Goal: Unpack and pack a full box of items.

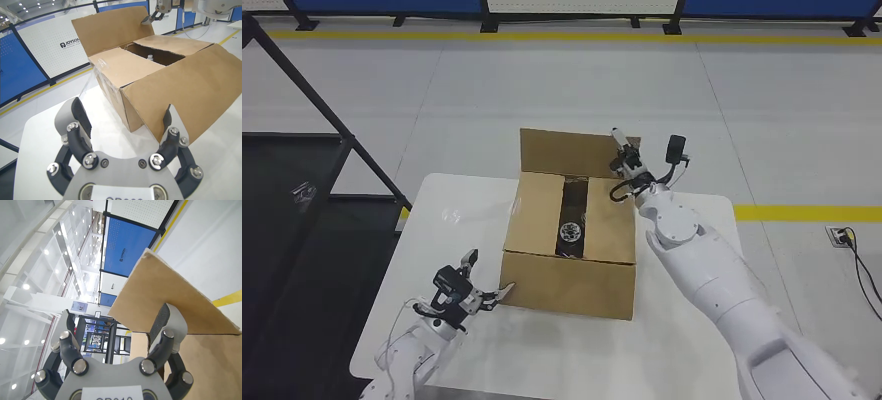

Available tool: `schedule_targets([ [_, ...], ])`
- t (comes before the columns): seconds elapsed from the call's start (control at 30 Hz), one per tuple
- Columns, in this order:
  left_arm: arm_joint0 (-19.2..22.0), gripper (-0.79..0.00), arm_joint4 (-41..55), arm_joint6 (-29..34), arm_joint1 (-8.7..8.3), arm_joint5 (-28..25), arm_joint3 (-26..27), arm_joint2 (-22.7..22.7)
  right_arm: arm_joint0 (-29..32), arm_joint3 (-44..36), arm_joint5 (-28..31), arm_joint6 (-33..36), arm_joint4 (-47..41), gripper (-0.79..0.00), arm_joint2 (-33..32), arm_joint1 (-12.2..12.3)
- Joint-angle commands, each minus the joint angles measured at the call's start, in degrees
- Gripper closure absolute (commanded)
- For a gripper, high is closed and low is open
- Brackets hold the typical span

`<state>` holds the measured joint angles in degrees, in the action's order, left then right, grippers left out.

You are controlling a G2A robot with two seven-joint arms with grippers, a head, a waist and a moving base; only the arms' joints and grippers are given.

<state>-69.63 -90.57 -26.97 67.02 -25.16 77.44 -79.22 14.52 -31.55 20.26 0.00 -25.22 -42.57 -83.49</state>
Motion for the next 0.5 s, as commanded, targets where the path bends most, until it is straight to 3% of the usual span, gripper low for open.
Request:
schedule_targets([
  [0.0, -0.18, -0.785, -0.31, 0.05, -0.03, 0.17, 0.26, 0.24, -0.50, -0.18, -1.15, -1.83, 0.47, -0.785, -0.24, -0.48],
  [0.47, -2.95, -0.785, 0.13, -0.75, -0.46, 1.62, 1.83, -0.82, -5.56, 13.08, -8.37, -7.56, 0.90, -0.785, 0.60, -6.69],
])
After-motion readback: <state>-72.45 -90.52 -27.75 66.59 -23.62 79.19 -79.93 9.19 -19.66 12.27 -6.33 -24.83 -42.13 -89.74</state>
